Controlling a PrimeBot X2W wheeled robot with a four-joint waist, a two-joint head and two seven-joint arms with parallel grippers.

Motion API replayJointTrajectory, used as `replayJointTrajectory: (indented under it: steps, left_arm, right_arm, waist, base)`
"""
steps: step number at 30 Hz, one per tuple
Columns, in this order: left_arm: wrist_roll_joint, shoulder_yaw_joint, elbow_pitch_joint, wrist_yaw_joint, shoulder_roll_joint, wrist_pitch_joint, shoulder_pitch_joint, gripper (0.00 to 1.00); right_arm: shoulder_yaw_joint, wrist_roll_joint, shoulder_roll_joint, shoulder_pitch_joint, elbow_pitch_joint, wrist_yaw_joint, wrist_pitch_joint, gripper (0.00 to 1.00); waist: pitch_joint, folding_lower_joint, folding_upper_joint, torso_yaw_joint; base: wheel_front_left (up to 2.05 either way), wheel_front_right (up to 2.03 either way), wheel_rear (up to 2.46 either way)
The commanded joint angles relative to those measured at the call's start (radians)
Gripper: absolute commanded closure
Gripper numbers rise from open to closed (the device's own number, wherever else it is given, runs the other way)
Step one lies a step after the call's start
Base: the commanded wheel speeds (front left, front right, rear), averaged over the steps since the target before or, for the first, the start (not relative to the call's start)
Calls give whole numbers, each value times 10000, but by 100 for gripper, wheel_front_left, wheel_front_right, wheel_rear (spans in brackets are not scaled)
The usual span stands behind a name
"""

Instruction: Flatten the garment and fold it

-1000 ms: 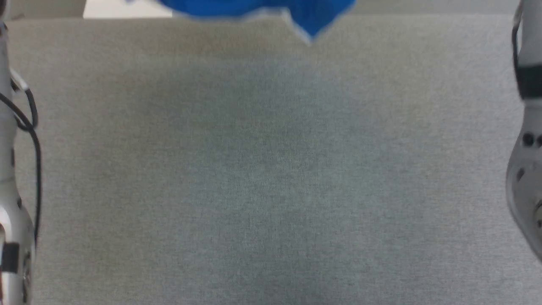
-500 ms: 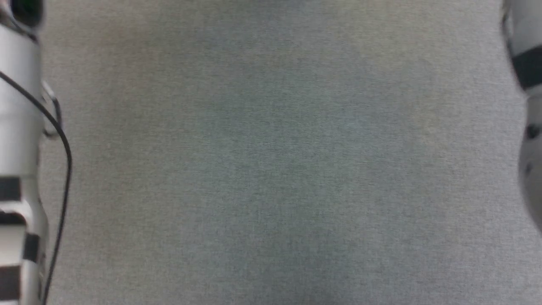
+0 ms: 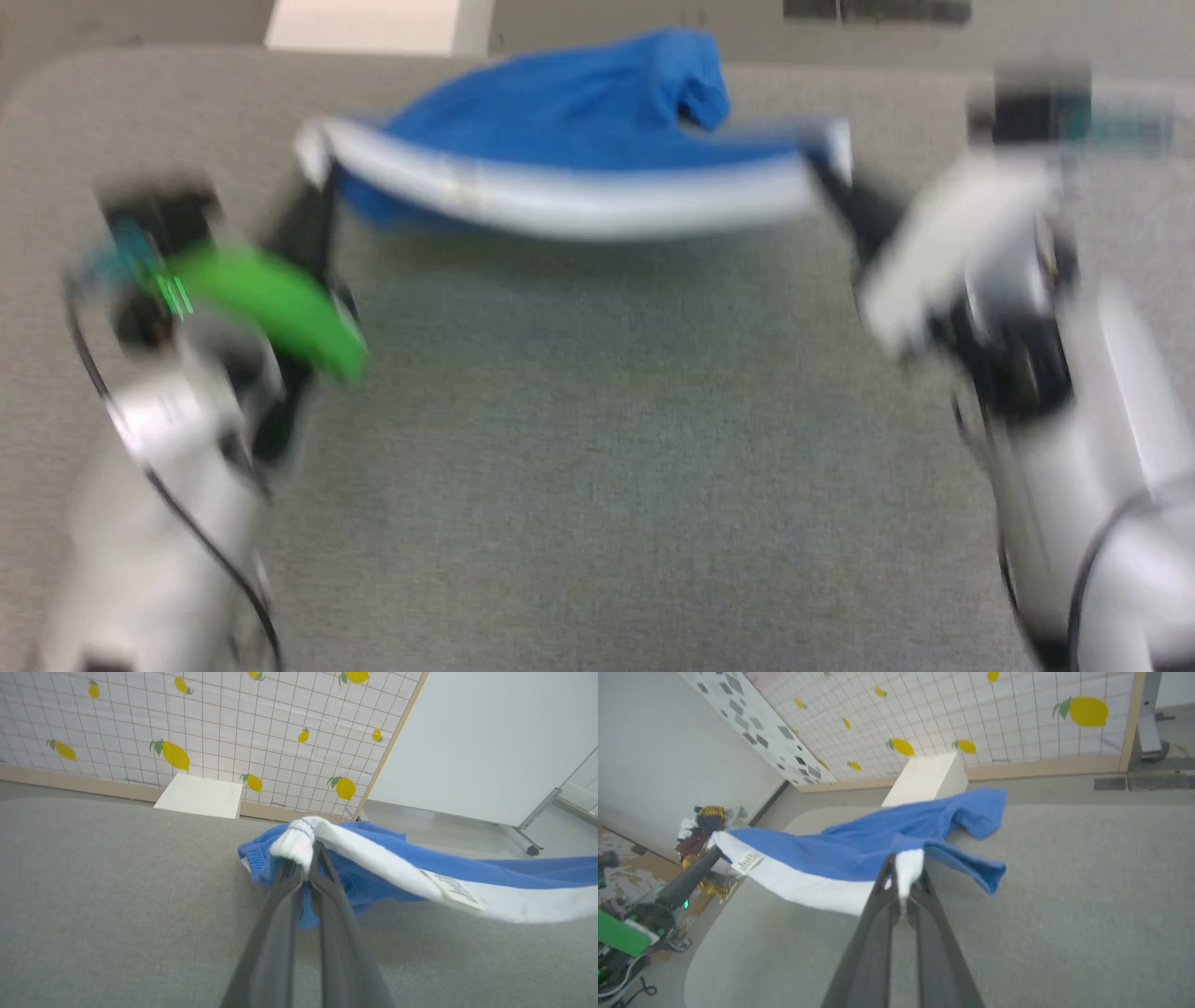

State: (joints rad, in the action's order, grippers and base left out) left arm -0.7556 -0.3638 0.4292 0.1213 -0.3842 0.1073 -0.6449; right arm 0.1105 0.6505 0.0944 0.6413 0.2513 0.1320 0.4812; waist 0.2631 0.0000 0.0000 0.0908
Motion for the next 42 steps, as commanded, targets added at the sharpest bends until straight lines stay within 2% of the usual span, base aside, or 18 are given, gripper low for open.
replayJointTrajectory:
  steps: [1,5,9,17,24,28,32,39,42]
  left_arm:
    - [-237,-51,-331,-143,66,-40,866,100]
    - [-563,-215,-1175,-705,171,-296,2909,100]
    - [-623,-444,-1875,-1371,52,-716,4503,100]
    - [-768,-1015,-3036,-2656,-628,-2544,6763,100]
    - [-1309,-1076,-4355,-3553,-1269,-4147,7934,100]
    - [-2081,-389,-5154,-3573,-1016,-3922,7989,100]
    - [-2780,377,-5347,-3176,-551,-3336,7403,100]
    - [-2693,659,-4442,-2622,-199,-2763,5674,100]
    - [-2654,667,-4017,-2449,-109,-2716,4995,100]
  right_arm:
    - [-373,18,-42,-1148,-989,-13,545,100]
    - [-1326,116,-302,-4066,-3352,-13,2043,100]
    - [-1807,30,-409,-6177,-4793,-13,3226,100]
    - [-1438,-179,-438,-9227,-5932,-13,5790,100]
    - [-1264,-31,-440,-10763,-6818,-13,7890,100]
    - [-1539,19,-440,-10149,-7158,-13,7640,100]
    - [-1560,-571,-441,-8445,-6783,-13,6733,100]
    - [-1518,-2221,-441,-4758,-4202,-13,4020,100]
    - [-1288,-2717,-441,-3585,-2948,-13,3334,100]
  waist:
    - [-940,0,0,234]
    - [-1499,0,0,221]
    - [-1934,0,0,176]
    - [-2539,0,0,78]
    - [-2543,0,0,77]
    - [-2333,0,0,13]
    - [-1985,0,0,-27]
    - [-1114,0,0,52]
    - [-677,0,0,134]
  base:
    - [0,0,0]
    - [0,0,0]
    - [0,0,0]
    - [0,0,0]
    - [0,0,0]
    - [0,0,0]
    - [0,0,0]
    - [0,0,0]
    - [0,0,0]
